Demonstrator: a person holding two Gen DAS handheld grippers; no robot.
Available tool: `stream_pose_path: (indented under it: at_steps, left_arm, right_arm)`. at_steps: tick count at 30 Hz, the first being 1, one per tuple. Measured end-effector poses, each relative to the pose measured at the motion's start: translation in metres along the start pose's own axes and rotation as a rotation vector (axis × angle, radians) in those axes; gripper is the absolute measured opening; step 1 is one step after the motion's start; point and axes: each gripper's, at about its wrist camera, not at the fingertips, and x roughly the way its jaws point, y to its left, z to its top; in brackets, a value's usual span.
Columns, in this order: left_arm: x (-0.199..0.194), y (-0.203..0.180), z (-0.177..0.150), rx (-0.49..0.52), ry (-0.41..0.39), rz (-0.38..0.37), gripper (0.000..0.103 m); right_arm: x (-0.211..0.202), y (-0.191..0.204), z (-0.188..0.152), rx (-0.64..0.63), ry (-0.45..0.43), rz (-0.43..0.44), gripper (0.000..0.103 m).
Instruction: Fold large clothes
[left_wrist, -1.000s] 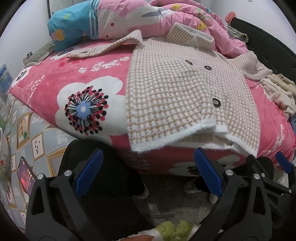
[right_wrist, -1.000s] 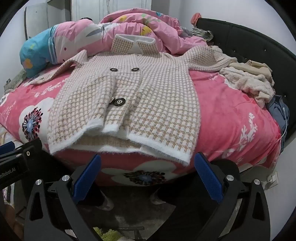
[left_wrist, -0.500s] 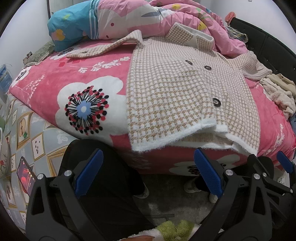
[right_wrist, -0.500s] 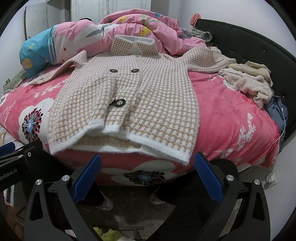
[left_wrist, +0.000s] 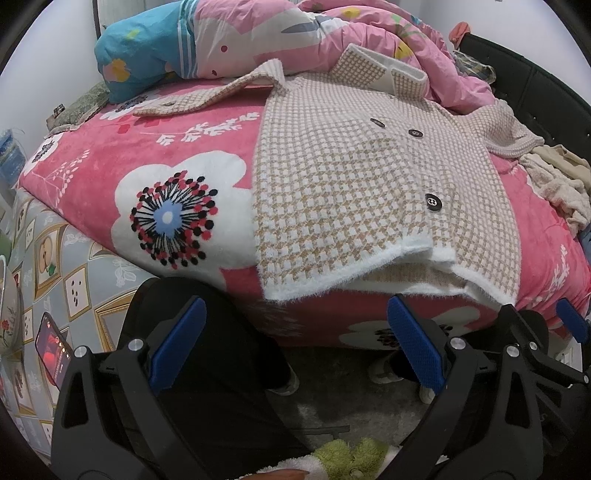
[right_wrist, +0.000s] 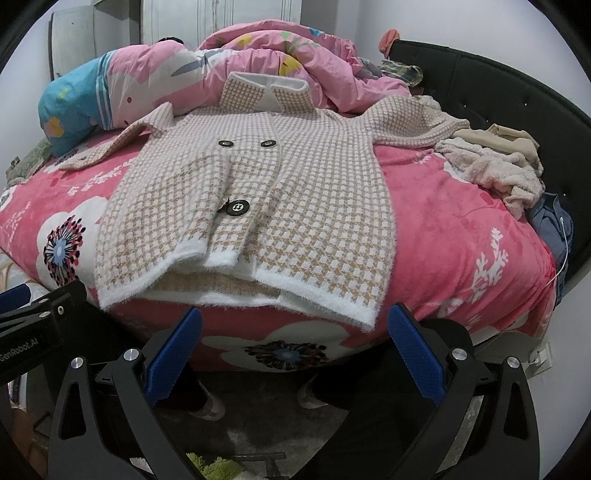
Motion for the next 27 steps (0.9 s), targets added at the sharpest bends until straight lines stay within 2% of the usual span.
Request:
stream_pose_path:
  at_steps: [27]
  left_arm:
    - [-0.0011, 0.0009, 0.0028, -0.001, -0.004, 0.006, 0.095]
  right_arm:
    - [-0.004, 0.0037, 0.0034, -0.018, -0.019, -0.007, 0.098]
